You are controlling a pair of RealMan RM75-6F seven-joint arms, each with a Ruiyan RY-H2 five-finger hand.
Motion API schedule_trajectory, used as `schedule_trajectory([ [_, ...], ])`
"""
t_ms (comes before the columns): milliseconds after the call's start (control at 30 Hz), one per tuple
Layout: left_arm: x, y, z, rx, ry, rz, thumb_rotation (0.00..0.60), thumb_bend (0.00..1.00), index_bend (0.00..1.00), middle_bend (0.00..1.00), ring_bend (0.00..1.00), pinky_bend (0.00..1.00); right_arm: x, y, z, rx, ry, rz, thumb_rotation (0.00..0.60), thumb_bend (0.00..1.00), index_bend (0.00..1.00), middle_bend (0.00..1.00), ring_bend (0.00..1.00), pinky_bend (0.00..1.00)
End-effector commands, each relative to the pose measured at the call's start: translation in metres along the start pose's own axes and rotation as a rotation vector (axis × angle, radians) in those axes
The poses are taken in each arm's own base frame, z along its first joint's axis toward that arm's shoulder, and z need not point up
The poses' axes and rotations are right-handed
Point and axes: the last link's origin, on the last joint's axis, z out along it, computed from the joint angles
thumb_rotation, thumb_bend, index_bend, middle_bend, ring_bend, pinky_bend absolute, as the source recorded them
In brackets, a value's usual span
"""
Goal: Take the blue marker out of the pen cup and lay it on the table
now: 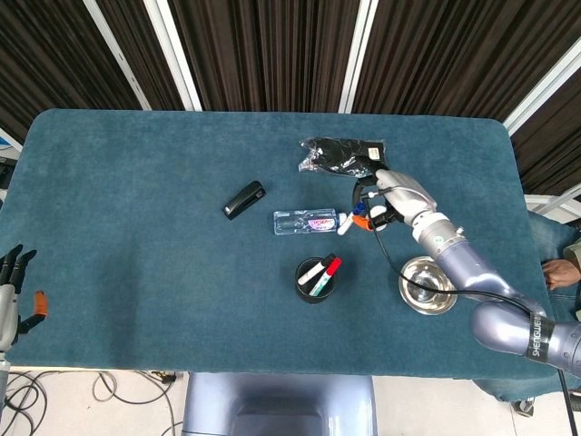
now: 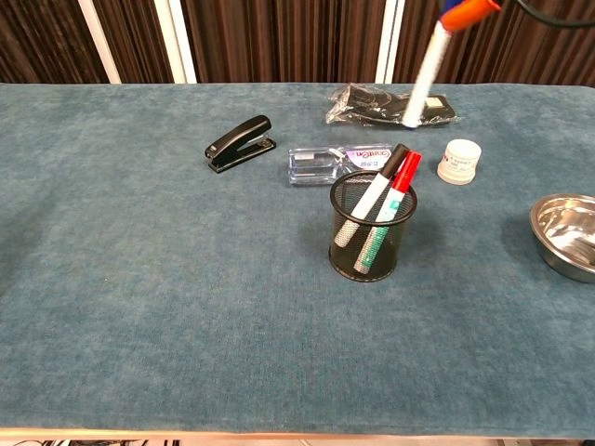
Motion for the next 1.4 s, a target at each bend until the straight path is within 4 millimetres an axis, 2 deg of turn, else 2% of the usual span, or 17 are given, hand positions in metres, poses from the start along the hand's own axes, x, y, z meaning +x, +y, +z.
schedule_trajectory([
  [33, 0.0, 0.0, 0.0, 0.002, 0.002, -0.003, 0.6, 0.56, 0.1, 0.0, 0.0, 0.0, -0.003, 0.012, -0.001, -0.026, -0.008, -0.013, 0.6, 0.42, 0.61, 0.0, 0.0, 0.16],
  [367, 0.001, 0.0, 0.001, 0.004, 0.003, -0.004, 0.6, 0.56, 0.1, 0.0, 0.0, 0.0, -0.021, 0.061, -0.016, -0.147, -0.123, -0.121, 0.6, 0.41, 0.6, 0.0, 0.0, 0.16],
  [600, 0.0, 0.0, 0.001, 0.006, -0.002, -0.004, 0.6, 0.56, 0.1, 0.0, 0.0, 0.0, -0.035, 0.068, -0.015, -0.169, -0.209, -0.165, 0.6, 0.4, 0.6, 0.0, 0.0, 0.16],
  [700, 0.0, 0.0, 0.001, 0.007, 0.0, -0.006, 0.6, 0.56, 0.1, 0.0, 0.0, 0.0, -0.046, 0.068, -0.012, -0.172, -0.251, -0.195, 0.6, 0.36, 0.59, 0.0, 0.0, 0.16],
  [733, 0.0, 0.0, 0.001, 0.007, 0.0, -0.006, 0.6, 0.56, 0.1, 0.0, 0.0, 0.0, -0.049, 0.067, -0.009, -0.172, -0.259, -0.202, 0.6, 0.32, 0.56, 0.0, 0.0, 0.16],
  [800, 0.0, 0.0, 0.001, 0.007, 0.001, -0.007, 0.6, 0.56, 0.1, 0.0, 0.0, 0.0, -0.055, 0.065, -0.005, -0.169, -0.269, -0.217, 0.6, 0.23, 0.41, 0.0, 0.0, 0.16],
  [867, 0.0, 0.0, 0.001, 0.007, 0.002, -0.007, 0.6, 0.56, 0.1, 0.0, 0.0, 0.0, -0.061, 0.061, 0.0, -0.159, -0.254, -0.225, 0.6, 0.15, 0.18, 0.0, 0.0, 0.16],
  [933, 0.0, -0.001, 0.001, 0.009, 0.001, -0.007, 0.6, 0.56, 0.1, 0.0, 0.0, 0.0, -0.063, 0.055, 0.004, -0.148, -0.227, -0.215, 0.6, 0.11, 0.05, 0.0, 0.0, 0.16],
  [967, 0.0, -0.001, 0.001, 0.01, 0.001, -0.008, 0.6, 0.57, 0.1, 0.0, 0.0, 0.0, -0.063, 0.052, 0.006, -0.141, -0.207, -0.201, 0.6, 0.11, 0.02, 0.0, 0.0, 0.16],
  [1100, 0.0, -0.002, 0.002, 0.013, 0.001, -0.007, 0.6, 0.59, 0.1, 0.0, 0.0, 0.0, -0.054, 0.039, 0.009, -0.108, -0.097, -0.134, 0.6, 0.08, 0.0, 0.0, 0.0, 0.16],
  [1200, 0.0, -0.001, 0.001, 0.013, 0.0, -0.004, 0.6, 0.59, 0.1, 0.0, 0.0, 0.0, -0.042, 0.036, 0.007, -0.096, -0.039, -0.121, 0.6, 0.08, 0.0, 0.0, 0.0, 0.16],
  [1400, 0.0, -0.001, 0.001, 0.01, 0.003, 0.002, 0.6, 0.59, 0.1, 0.0, 0.0, 0.0, -0.024, 0.05, -0.011, -0.121, 0.008, -0.136, 0.6, 0.11, 0.0, 0.0, 0.0, 0.16],
])
